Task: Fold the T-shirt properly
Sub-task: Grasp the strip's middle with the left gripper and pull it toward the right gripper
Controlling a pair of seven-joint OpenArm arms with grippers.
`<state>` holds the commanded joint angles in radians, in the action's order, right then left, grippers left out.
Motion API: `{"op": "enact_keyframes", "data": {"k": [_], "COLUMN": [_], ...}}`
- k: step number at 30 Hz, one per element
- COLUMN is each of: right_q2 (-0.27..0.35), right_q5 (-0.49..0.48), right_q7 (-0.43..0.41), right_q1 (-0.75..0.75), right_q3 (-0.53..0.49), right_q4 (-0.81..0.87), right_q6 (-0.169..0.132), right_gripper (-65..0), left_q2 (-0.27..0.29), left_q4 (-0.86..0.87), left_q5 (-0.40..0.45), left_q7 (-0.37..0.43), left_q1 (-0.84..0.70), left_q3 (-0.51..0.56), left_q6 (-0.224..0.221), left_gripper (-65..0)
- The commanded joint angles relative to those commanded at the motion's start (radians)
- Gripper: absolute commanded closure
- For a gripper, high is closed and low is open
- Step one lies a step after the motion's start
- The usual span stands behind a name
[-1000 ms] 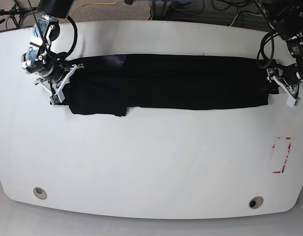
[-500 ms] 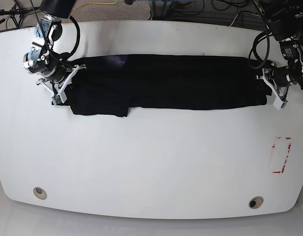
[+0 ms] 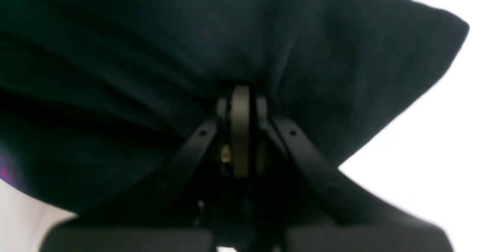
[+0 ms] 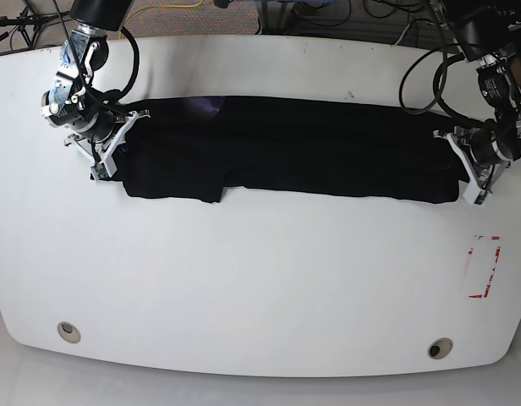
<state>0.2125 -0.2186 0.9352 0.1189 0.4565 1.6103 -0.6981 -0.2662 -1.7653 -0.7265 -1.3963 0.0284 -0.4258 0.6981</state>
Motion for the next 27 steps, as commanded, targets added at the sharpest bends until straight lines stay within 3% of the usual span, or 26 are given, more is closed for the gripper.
{"op": "enact_keyframes", "data": {"k": [5,8,12,17,23,27], "right_q2": [0.000,0.000,0.000,-0.002,-0.002,-0.002], "right_q5": [-0.002,-0.002,-0.002,-0.002,-0.002,-0.002], "right_q7": [0.000,0.000,0.000,0.000,0.000,0.000], "right_q1": [0.000,0.000,0.002,0.002,0.003,0.003], "right_q3": [0.000,0.000,0.000,0.000,0.000,0.000], "right_q4": [0.000,0.000,0.000,0.000,0.002,0.002], "right_q6": [0.000,0.000,0.000,0.000,0.000,0.000], "right_gripper": [-2.4,-2.4,-2.4,-2.4,-2.4,-2.4], "left_q2": [0.017,0.074,0.150,0.235,0.288,0.296], "left_q4": [-0.094,-0.095,-0.091,-0.034,0.051,0.066], "left_q5": [-0.057,-0.066,-0.066,-0.063,-0.063,-0.063], "left_q7": [0.000,0.000,0.000,0.000,0.000,0.000], "left_q1": [0.000,0.020,0.041,0.075,0.089,0.092], "left_q3": [0.143,0.201,0.233,0.259,0.258,0.256], "left_q6": [0.000,0.000,0.000,-0.042,-0.099,-0.107], "left_gripper": [-6.7,-6.7,-6.8,-6.8,-6.8,-6.9]}}
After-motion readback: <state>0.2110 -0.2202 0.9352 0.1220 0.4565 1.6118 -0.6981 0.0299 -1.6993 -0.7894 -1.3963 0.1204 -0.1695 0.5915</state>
